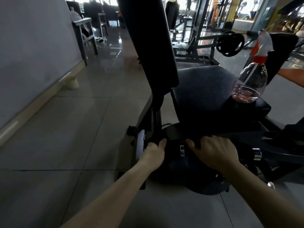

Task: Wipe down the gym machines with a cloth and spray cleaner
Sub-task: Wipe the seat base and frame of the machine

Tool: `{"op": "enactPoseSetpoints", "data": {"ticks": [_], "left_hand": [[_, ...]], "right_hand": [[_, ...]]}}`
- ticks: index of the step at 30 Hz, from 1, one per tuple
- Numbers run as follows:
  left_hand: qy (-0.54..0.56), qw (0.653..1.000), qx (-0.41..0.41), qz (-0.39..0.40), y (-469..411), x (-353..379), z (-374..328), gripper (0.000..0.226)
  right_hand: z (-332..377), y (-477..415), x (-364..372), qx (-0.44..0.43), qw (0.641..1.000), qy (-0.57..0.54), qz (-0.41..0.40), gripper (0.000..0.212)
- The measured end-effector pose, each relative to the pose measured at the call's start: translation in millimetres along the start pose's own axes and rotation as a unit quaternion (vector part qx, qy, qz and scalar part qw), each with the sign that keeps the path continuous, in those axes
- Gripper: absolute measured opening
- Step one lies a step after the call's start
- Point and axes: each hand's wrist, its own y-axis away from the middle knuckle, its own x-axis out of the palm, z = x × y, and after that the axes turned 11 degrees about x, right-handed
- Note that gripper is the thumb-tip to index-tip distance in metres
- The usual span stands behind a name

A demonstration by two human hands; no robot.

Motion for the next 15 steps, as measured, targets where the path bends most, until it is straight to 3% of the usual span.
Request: {"op": "enactPoseSetpoints", "data": {"ticks": [4,9,12,15], "left_hand": [[-0.133,0.991,0.006,-0.018,-47,-18,-7,0.058],[-0.171,0.985,0.007,-0.022,-107,-34,-14,0.056],[-0.027,0.999,0.012,-0.035,-137,-41,-14,0.050],[0.199,0.979,0.008,-0.041,-135,-40,-10,0.047]], "right_hand": [[1,-1,1,0.001,1.000,0.014,-0.014,0.073],[0,0,2,0.003,1.000,0.016,-0.016,0.073],[0,0,1,0.005,1.000,0.011,-0.013,0.073],[2,0,-1,0.003,1.000,0.003,-0.013,0.072]]}}
